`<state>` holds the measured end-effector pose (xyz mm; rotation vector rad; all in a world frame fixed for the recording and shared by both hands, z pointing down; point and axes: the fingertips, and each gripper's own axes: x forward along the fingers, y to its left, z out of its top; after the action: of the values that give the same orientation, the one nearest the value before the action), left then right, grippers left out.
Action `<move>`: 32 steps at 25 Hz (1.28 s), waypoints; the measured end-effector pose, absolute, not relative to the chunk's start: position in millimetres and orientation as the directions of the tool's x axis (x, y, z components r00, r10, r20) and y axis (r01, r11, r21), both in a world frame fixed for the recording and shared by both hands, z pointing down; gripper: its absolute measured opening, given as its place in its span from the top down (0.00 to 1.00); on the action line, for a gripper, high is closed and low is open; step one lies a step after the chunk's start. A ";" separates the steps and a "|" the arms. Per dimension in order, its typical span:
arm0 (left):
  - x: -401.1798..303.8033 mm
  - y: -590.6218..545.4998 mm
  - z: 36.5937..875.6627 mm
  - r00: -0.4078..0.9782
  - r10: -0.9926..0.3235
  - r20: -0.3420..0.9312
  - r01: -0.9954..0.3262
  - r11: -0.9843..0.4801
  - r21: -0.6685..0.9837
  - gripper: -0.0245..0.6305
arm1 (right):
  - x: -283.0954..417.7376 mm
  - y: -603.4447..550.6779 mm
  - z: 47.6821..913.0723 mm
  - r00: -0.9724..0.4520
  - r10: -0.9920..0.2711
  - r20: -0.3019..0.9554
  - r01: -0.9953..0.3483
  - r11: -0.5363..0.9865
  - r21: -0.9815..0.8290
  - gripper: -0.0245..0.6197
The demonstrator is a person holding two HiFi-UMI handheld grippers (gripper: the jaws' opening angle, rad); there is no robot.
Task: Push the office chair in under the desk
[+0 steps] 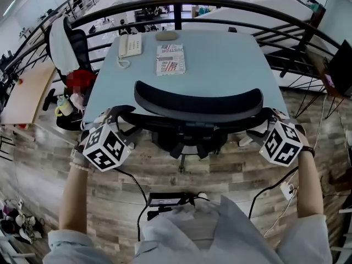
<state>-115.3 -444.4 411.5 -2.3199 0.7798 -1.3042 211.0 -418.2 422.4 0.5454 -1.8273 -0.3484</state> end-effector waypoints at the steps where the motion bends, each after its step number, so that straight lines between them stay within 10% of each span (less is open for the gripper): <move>1: -112.9 -440.6 404.7 0.435 -0.637 0.637 -0.306 -0.770 -0.560 0.66 | 210.0 -416.2 419.2 -0.260 -0.537 0.803 -0.202 0.843 0.499 0.62; 8: -82.5 -414.3 365.4 0.523 -0.718 0.459 -0.467 -0.692 -0.550 0.67 | 190.8 -394.0 398.9 -0.378 -0.588 0.716 -0.293 0.809 0.510 0.68; 15: -59.5 -391.1 354.0 0.573 -0.737 0.358 -0.567 -0.672 -0.476 0.75 | 155.7 -382.1 382.7 -0.491 -0.685 0.538 -0.468 0.729 0.499 0.94; 32: -26.5 -380.5 372.7 0.593 -0.754 0.282 -0.653 -0.656 -0.379 0.96 | 125.2 -369.4 393.3 -0.549 -0.745 0.380 -0.692 0.660 0.294 0.95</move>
<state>-26.5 -380.5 372.7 -2.5871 1.1630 -0.6222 125.2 -369.4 393.3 1.1180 -2.4016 -0.1501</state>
